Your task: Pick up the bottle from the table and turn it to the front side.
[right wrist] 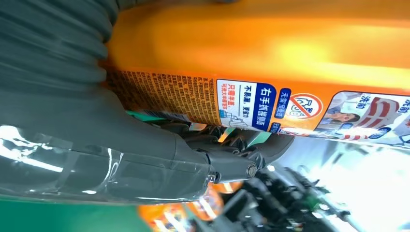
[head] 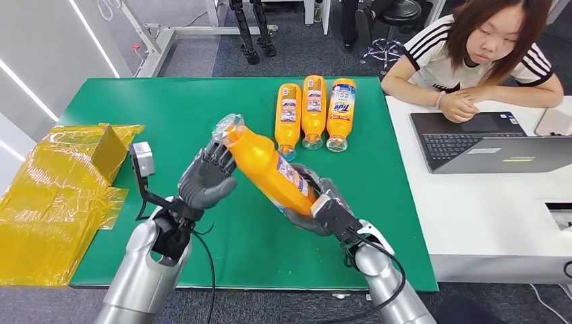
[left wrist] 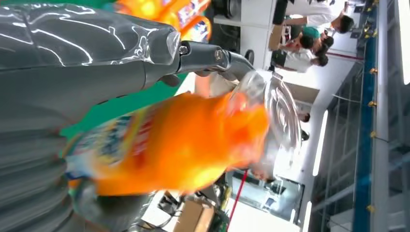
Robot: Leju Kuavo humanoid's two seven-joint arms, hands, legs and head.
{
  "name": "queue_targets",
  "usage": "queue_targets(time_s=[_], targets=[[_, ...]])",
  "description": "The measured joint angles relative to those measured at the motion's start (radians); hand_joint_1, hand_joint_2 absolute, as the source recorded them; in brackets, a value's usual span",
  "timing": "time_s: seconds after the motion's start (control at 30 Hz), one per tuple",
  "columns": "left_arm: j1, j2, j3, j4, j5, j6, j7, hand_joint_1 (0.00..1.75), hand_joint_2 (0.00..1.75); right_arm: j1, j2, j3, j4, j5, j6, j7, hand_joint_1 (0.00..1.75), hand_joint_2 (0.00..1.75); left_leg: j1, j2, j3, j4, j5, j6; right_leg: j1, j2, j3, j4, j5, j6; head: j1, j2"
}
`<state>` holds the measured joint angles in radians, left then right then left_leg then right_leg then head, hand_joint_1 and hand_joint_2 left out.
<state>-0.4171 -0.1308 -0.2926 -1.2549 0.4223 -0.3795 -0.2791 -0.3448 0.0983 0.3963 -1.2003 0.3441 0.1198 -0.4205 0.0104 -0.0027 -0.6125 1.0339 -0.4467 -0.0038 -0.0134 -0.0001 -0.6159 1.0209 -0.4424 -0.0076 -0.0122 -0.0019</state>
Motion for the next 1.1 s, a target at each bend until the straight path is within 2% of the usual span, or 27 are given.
queue_targets(time_s=[0.13,0.33,0.47,0.6,0.8,1.0,1.1], targets=[[-0.070,-0.003,0.000,0.059,0.018,-0.004,0.012,0.00,1.75,-0.036,0.007,0.039,0.005,0.002,0.000,0.005,1.75,1.75,0.000,0.000,0.000,0.000,0.000,0.000,0.000,0.000,0.000,0.000,0.000,0.000,0.000,0.000],[-0.130,-0.005,0.000,0.131,0.042,-0.004,0.025,0.00,1.75,-0.057,0.007,0.064,0.017,0.000,-0.008,0.007,1.75,1.75,0.000,-0.001,-0.001,0.000,-0.001,0.000,0.000,0.000,0.000,-0.001,0.000,0.000,0.000,0.000],[-0.196,-0.008,0.000,0.231,0.048,-0.004,0.037,0.01,1.75,-0.073,0.009,0.069,0.041,-0.005,-0.011,0.017,1.75,1.75,0.000,-0.001,-0.001,0.000,0.000,0.000,0.000,-0.001,0.000,-0.001,0.000,0.000,0.000,0.000],[-0.241,-0.020,0.000,0.310,0.034,-0.007,0.037,1.75,1.75,-0.086,0.010,0.076,0.072,-0.004,-0.016,0.033,1.75,1.75,0.000,-0.001,-0.001,0.000,0.000,0.000,0.000,0.000,0.000,0.000,0.000,0.001,0.000,0.000],[-0.241,-0.036,-0.003,0.317,0.064,-0.014,0.058,1.75,1.75,-0.091,0.010,0.077,0.114,0.001,-0.053,0.038,1.75,1.75,0.000,-0.001,-0.001,0.000,-0.001,0.000,0.000,0.000,0.000,-0.001,0.000,0.001,0.000,0.000],[-0.198,-0.039,-0.023,0.244,0.114,0.001,0.085,1.75,1.75,-0.093,0.009,0.079,0.140,0.006,-0.081,0.024,1.75,1.75,0.000,-0.001,-0.001,0.000,-0.001,0.001,0.000,0.000,-0.001,-0.001,0.000,0.001,0.000,0.000],[-0.176,-0.037,-0.041,0.193,0.117,0.020,0.085,1.75,1.75,-0.093,0.008,0.079,0.144,0.006,-0.090,0.020,1.64,1.75,0.000,-0.001,-0.001,0.000,-0.001,0.001,0.000,0.000,-0.001,-0.001,0.000,0.001,0.000,0.000]])
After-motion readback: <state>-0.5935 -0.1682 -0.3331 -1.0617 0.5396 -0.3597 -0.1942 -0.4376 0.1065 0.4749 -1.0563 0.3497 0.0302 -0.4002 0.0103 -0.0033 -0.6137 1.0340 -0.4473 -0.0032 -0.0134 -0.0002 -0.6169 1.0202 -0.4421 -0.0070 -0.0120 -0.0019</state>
